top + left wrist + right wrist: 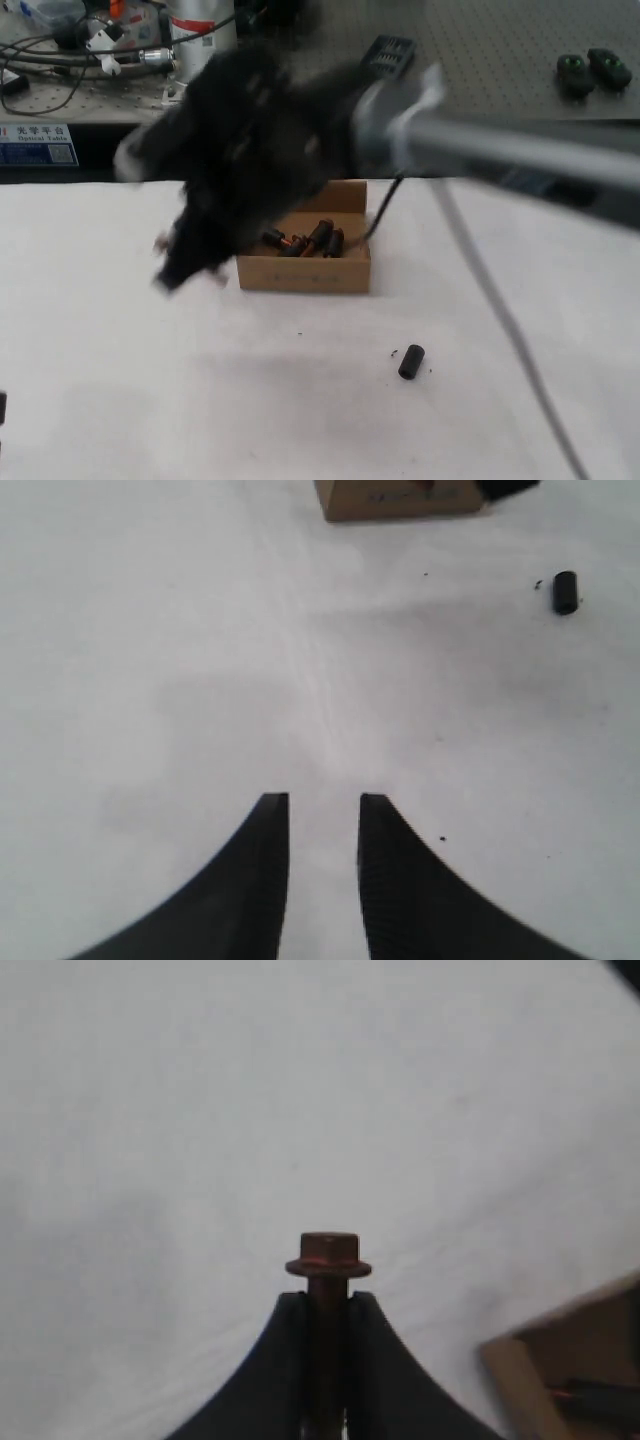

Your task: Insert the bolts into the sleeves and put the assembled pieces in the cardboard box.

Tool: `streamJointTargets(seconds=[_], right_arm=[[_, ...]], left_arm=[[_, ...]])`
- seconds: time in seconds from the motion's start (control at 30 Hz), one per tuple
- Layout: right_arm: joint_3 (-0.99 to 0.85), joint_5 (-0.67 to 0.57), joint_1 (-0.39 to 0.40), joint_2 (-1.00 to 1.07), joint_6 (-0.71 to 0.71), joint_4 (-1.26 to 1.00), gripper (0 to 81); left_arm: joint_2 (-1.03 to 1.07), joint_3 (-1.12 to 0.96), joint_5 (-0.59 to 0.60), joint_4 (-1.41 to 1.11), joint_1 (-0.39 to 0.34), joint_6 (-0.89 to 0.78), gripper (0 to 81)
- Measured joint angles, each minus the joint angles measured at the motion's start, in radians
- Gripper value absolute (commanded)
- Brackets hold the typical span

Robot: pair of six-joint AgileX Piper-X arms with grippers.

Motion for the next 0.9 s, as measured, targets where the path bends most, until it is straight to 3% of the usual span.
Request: streamJointTargets(seconds=[0.17,0.3,0.57,0.7,0.8,0.9], right_arm=[[-0.004,0.000,-0.093,-0.128,0.025,0.080,2.8],[0.028,0.004,-0.190,-0.258,0.031,0.142,2.8],[0.240,0.006,-0.318,-0.493,0.031,0.158,2.8],[0.363,0.006,-0.363,-0.596,0.031,0.153,2.8],[0.451,0.006,-0.397,-0.678,0.031,0.147,2.8],[0.574,0.008,-0.447,-0.805,0.031,0.128,2.8]], left_arm=[[0.089,-0.082,0.075,-0.001,-0.004,0.003,18.2],[0.222,-0.176,0.114,-0.001,-0.048,0.003,18.2],[0.496,-0.342,0.117,-0.003,-0.245,-0.004,18.2],[0.629,-0.408,0.058,-0.003,-0.374,-0.015,18.2],[0.794,-0.493,0.009,-0.016,-0.512,-0.031,18.2],[0.884,-0.544,-0.029,-0.033,-0.562,-0.052,18.2]])
